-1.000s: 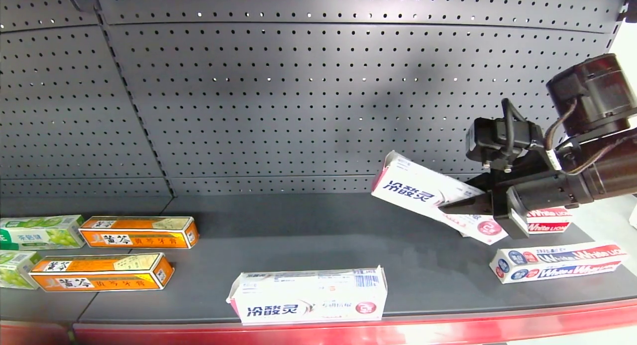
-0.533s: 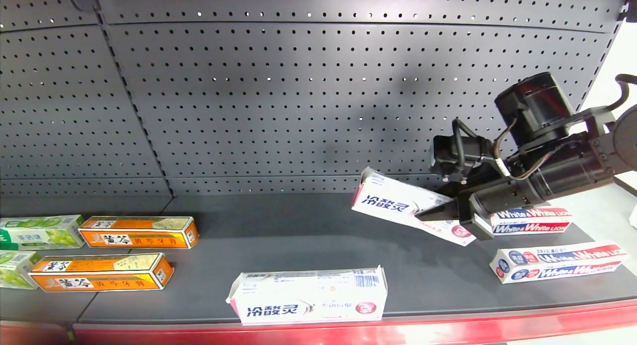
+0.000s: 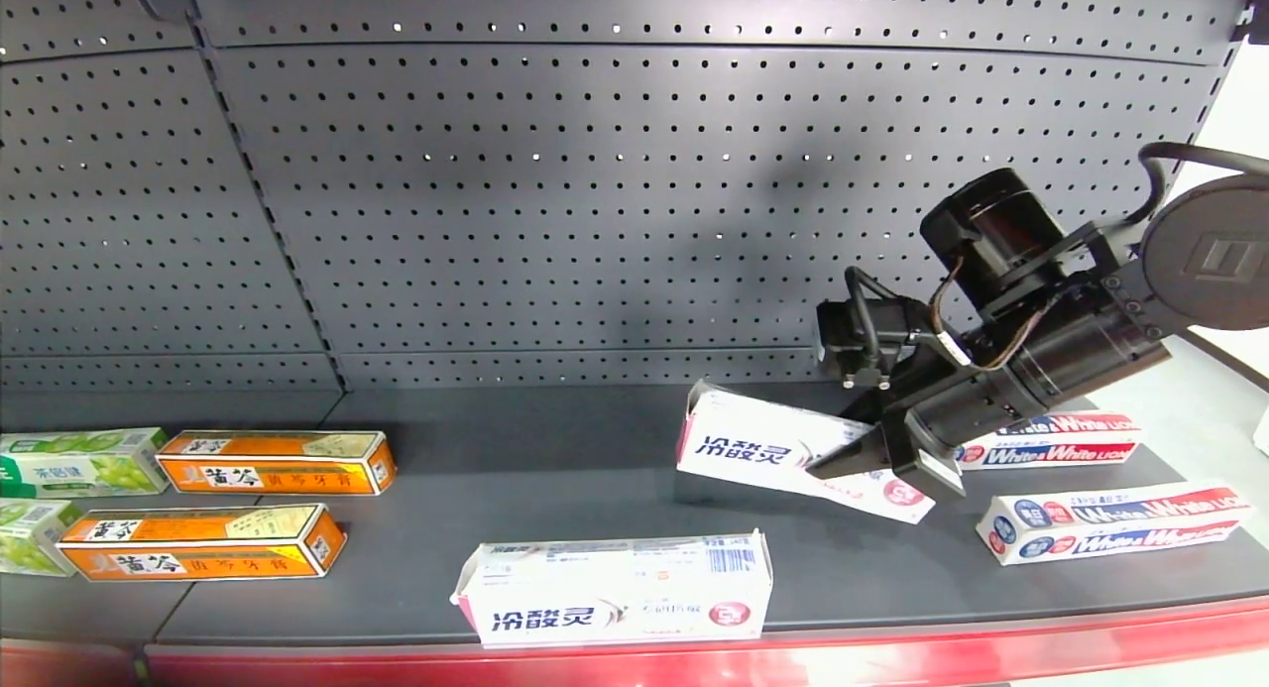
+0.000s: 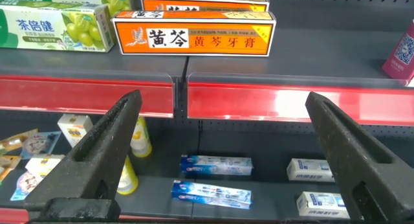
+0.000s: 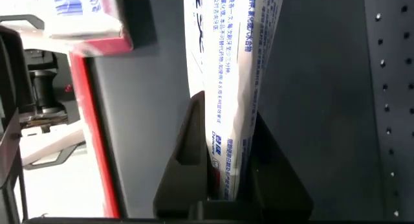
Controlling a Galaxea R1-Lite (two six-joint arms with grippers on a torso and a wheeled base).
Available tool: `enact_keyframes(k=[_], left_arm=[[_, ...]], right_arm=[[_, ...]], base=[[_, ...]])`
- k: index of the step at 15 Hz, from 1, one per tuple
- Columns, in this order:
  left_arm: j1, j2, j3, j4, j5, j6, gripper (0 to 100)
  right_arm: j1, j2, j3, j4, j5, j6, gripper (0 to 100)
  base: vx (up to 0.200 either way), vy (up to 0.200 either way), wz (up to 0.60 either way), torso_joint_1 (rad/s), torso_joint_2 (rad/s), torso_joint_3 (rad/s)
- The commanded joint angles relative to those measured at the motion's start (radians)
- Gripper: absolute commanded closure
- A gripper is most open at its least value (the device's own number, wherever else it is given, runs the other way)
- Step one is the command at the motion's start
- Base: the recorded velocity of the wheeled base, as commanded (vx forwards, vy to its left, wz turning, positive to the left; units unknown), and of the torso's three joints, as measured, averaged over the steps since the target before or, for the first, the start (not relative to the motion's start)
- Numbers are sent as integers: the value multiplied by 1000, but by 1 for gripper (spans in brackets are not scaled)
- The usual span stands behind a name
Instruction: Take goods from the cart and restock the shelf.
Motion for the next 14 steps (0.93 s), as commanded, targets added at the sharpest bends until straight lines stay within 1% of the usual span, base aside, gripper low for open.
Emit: enact_keyframes(k=[1,6,7,9,14], left_arm=[[0,0,0,0,0,0,0],[0,0,0,0,0,0,0],[0,0,0,0,0,0,0],[0,0,0,0,1,0,0],[0,0,0,0,0,0,0]], right_arm=[[9,40,-49,6,2,-1,100],[10,123,-129,24,2,-2,100],[10,123,-129,24,2,-2,100],[15,161,-200,89,0,-16,100],[24,196,-246,112,0,-18,100]], base=[[0,0,0,0,0,0],[0,0,0,0,0,0],[0,0,0,0,0,0],[0,0,0,0,0,0],[0,0,0,0,0,0]])
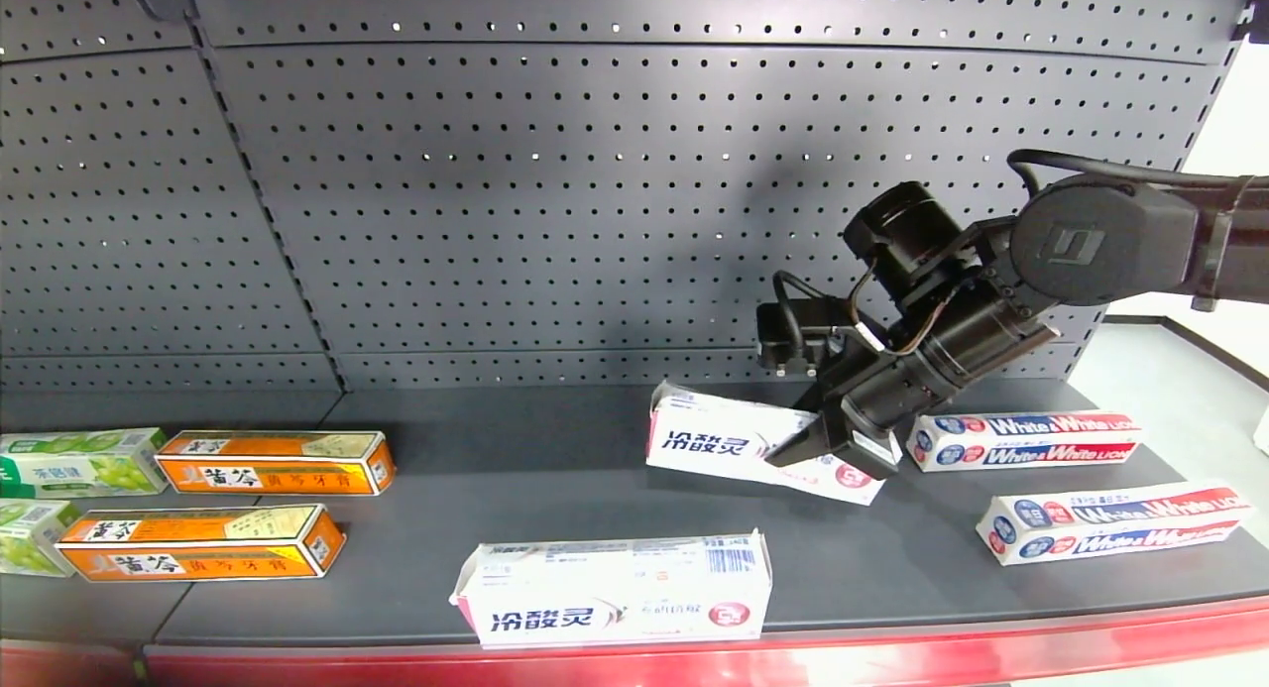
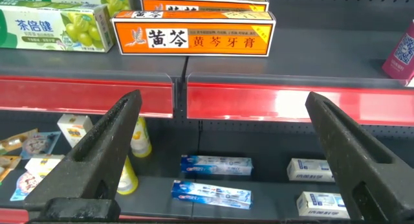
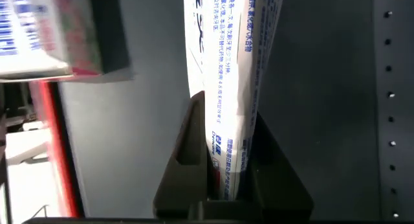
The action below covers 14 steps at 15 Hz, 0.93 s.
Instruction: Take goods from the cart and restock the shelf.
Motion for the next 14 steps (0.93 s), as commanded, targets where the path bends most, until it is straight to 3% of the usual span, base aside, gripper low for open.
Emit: enact_keyframes(k=[1,14], left_arm=[[0,0,0,0,0,0,0],[0,0,0,0,0,0,0]], right_arm=[[7,26,-33,11,0,0,100],[73,105,-128,48,2,1,100]], base=[[0,0,0,0,0,0],[0,0,0,0,0,0]])
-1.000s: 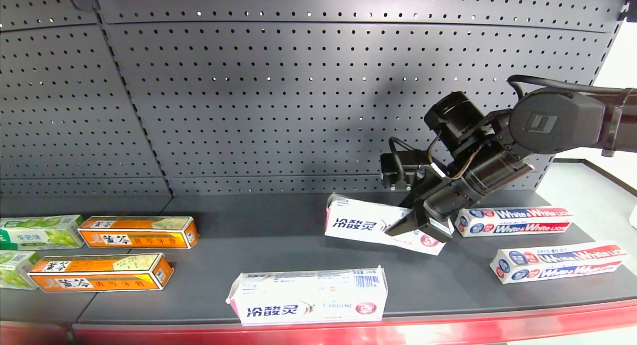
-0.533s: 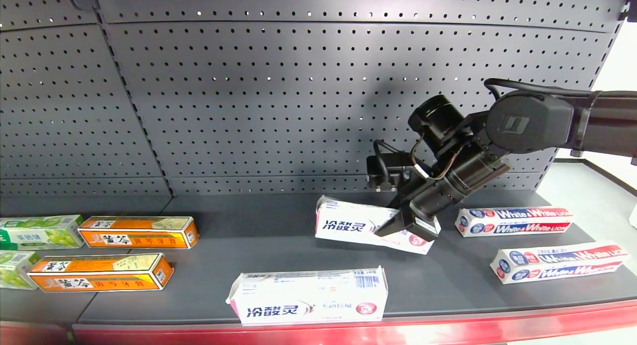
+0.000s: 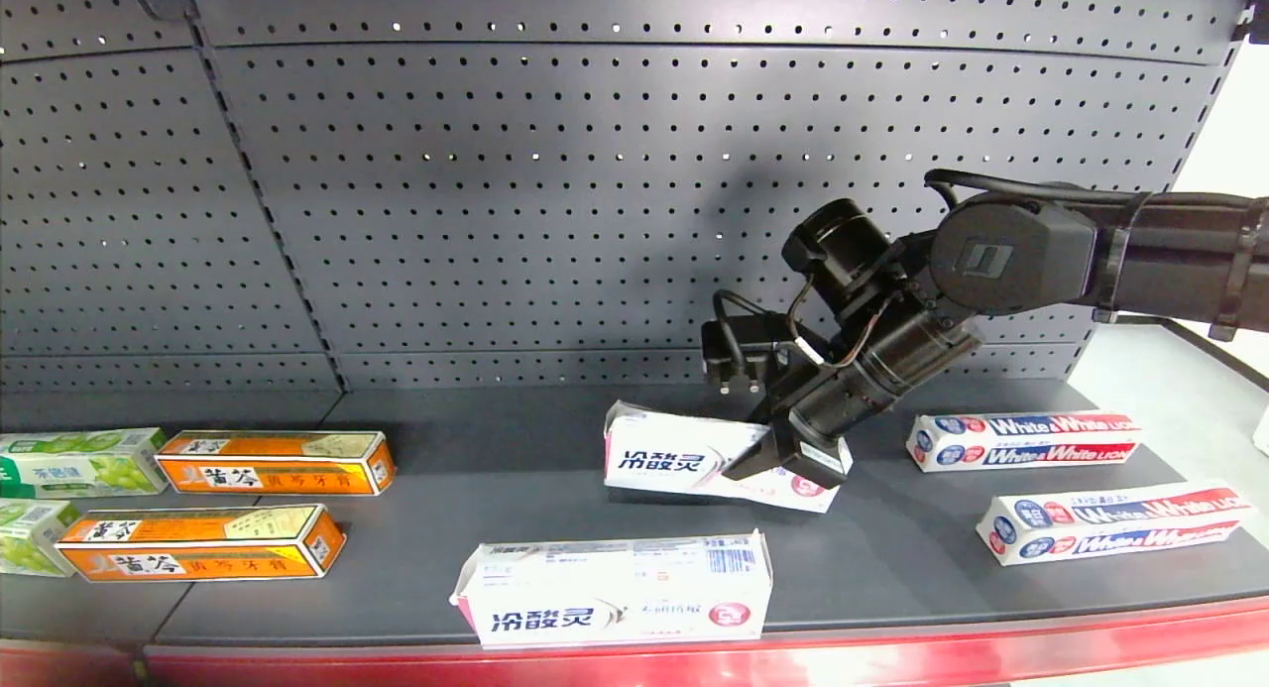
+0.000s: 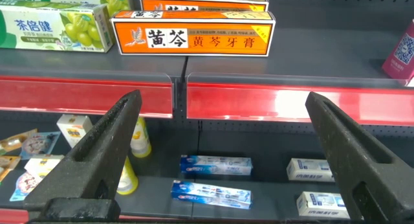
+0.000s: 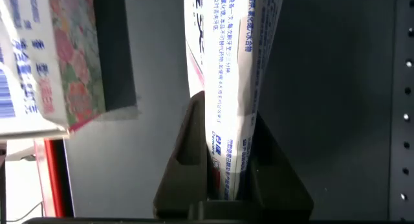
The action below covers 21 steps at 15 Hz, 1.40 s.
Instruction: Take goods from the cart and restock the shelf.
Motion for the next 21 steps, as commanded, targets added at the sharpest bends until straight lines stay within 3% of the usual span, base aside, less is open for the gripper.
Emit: enact_keyframes(k=[1,21], left_arm=[[0,0,0,0,0,0,0],[0,0,0,0,0,0,0]], right_arm=[[10,9,-3,0,1,0,100],[25,86,-96,8,1,0,100]], base=[[0,0,0,0,0,0],[0,0,0,0,0,0]])
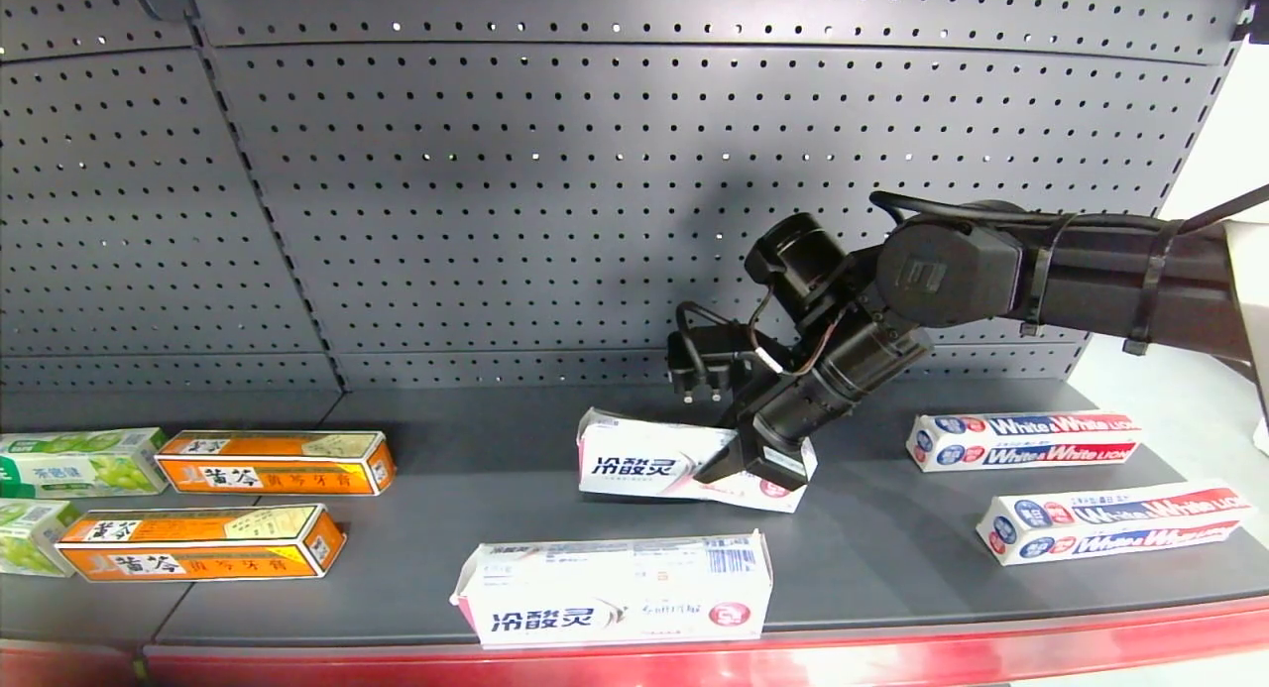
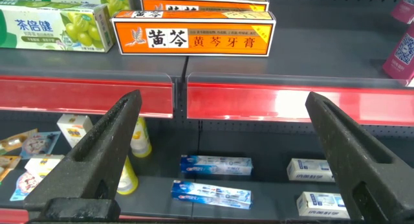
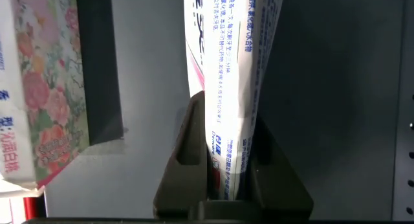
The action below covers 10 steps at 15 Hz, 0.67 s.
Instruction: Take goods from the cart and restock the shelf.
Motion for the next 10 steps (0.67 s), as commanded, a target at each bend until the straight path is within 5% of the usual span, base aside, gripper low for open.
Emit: enact_keyframes(k=[1,10], left_arm=[[-1,0,0,0,0,-2,0],[-1,0,0,0,1,-2,0]], right_arm=[[-3,2,0,0,1,0,100],[-12,30,0,-2,-1,6,100]], base=[[0,0,0,0,0,0],[0,0,0,0,0,0]])
